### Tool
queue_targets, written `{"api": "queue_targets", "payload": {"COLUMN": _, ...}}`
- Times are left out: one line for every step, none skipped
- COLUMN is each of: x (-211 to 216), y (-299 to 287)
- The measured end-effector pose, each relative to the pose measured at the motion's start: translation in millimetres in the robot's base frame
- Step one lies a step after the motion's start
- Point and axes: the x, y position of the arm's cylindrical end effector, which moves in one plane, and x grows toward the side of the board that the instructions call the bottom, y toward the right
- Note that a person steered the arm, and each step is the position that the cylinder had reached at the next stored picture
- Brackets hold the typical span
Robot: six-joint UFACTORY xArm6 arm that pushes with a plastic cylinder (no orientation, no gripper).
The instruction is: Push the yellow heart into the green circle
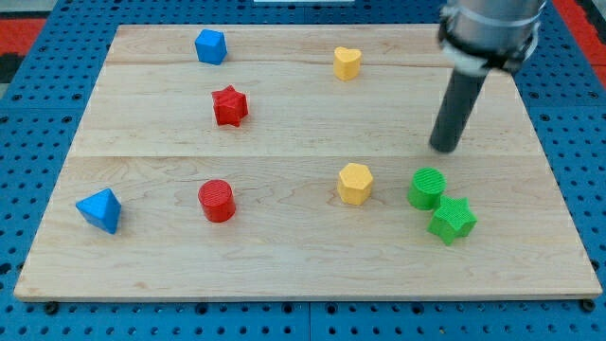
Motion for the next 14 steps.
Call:
{"api": "queue_targets", "payload": {"x": -81.2, "y": 3.3}}
{"api": "queue_targets", "payload": {"x": -123.2, "y": -59.5}}
{"api": "queue_targets", "payload": {"x": -171.4, "y": -108.9}}
{"api": "queue_targets", "payload": {"x": -160.1, "y": -129.9}}
{"api": "queue_targets", "payload": {"x": -100.9, "y": -120.8}}
{"api": "queue_targets", "payload": {"x": -60.5, "y": -118.4}}
{"api": "queue_targets", "payload": {"x": -13.4, "y": -97.0}}
{"api": "queue_targets", "payload": {"x": 33.2, "y": -87.8}}
{"api": "queue_targets", "payload": {"x": 35.3, "y": -109.7}}
{"api": "queue_targets", "payload": {"x": 21.6, "y": -158.1}}
{"api": "queue_targets", "payload": {"x": 69.0, "y": -151.1}}
{"api": "queue_targets", "payload": {"x": 104.1, "y": -147.7}}
{"api": "queue_targets", "payload": {"x": 105.3, "y": -152.7}}
{"api": "queue_targets", "payload": {"x": 68.9, "y": -188.8}}
